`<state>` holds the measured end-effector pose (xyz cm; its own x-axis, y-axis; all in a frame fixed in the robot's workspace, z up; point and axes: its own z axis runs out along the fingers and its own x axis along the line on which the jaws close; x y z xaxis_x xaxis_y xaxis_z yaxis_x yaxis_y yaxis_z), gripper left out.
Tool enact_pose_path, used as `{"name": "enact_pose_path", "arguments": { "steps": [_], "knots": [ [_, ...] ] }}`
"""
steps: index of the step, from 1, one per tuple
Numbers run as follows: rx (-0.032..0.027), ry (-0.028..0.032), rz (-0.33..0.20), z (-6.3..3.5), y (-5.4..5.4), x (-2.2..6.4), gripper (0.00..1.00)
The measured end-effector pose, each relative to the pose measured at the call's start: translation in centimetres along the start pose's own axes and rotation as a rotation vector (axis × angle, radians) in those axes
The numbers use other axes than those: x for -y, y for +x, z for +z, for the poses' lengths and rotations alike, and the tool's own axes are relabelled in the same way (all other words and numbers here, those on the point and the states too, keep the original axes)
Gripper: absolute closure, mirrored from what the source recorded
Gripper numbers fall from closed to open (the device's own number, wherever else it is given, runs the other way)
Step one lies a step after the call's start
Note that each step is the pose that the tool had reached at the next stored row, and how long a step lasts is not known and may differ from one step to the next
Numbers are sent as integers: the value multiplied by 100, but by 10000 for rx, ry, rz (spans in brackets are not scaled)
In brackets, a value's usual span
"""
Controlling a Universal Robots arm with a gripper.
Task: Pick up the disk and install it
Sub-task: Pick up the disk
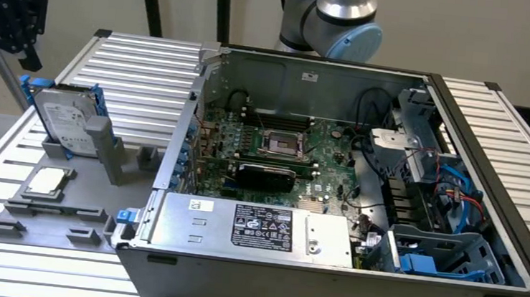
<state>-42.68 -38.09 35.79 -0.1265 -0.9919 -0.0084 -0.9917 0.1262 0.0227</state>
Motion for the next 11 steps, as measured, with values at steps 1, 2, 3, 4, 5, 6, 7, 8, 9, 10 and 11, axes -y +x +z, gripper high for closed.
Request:
{"name": "enact_pose_path", "arguments": {
  "steps": [1, 2, 3, 4, 5, 6, 7, 8, 9, 10, 11],
  "knots": [
    [-4, -2, -192, 0, 0, 0, 89],
    [-8, -4, -371, 1, 0, 0, 89],
    [-12, -5, -551, 1, 0, 0, 89],
    [-17, -6, -726, 2, 0, 0, 89],
    [-19, -8, -855, 2, 0, 1, 89],
    [-22, -9, -929, 2, -3, 4, 89],
    [-23, -10, -972, 2, -6, 7, 89],
    [-23, -9, -998, 2, -11, 13, 89],
    [-23, -9, -1017, 2, -19, 17, 89],
    [-24, -9, -1036, 2, -26, 19, 89],
    [-24, -9, -1051, 2, -29, 20, 89]
  ]
}}
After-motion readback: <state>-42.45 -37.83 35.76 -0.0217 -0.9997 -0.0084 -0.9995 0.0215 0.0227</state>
